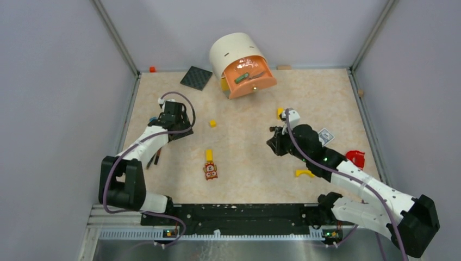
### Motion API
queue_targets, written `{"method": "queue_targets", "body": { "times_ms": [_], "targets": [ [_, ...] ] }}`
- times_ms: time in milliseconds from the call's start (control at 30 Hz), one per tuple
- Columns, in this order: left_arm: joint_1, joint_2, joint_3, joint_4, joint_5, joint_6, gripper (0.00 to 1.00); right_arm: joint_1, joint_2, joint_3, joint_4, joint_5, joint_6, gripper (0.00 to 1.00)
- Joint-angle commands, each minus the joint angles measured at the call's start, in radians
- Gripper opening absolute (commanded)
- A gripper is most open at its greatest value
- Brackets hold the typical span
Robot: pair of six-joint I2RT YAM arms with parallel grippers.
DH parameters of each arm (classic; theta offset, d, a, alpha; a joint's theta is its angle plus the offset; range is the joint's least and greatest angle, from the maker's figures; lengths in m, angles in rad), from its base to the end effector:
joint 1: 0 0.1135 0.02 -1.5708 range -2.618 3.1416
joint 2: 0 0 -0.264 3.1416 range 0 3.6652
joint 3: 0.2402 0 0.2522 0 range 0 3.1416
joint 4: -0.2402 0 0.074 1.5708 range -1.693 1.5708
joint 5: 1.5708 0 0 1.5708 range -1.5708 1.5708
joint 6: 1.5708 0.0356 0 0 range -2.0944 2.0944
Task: Organize the makeup
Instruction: Pick up the lipstick at the center of the board.
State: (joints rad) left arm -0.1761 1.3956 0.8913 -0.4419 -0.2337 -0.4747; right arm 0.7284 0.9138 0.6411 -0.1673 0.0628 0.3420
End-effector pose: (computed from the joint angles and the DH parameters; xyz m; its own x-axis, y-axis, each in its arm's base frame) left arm 0.2781 -0.0411 0.2195 -0.7273 -0.3222 -0.6060 -0.3320 0.9379 -0.1002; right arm 0.1581 0.1381 0.2677 -0.5080 -0.0047 -0.8613 -0.4794 0.8323 0.2783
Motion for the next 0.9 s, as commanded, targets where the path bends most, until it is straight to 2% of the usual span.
{"method": "queue_targets", "body": {
  "times_ms": [0,233,700,867],
  "targets": [
    [0.024,0.06,0.033,0.086,-0.035,0.0,0.76,0.0,0.011,0.041,0.01,-0.035,-0.014,0.12],
    [0.083,0.11,0.033,0.113,-0.064,0.018,0.74,-0.001,0.025,0.055,0.002,-0.044,-0.014,0.12],
    [0.144,0.182,0.027,0.189,-0.032,0.064,0.74,0.0,0.061,0.077,-0.012,-0.06,-0.019,0.12],
    [0.151,0.204,0.022,0.202,-0.013,0.068,0.71,-0.001,0.069,0.083,-0.024,-0.048,-0.022,0.12]
  ]
}}
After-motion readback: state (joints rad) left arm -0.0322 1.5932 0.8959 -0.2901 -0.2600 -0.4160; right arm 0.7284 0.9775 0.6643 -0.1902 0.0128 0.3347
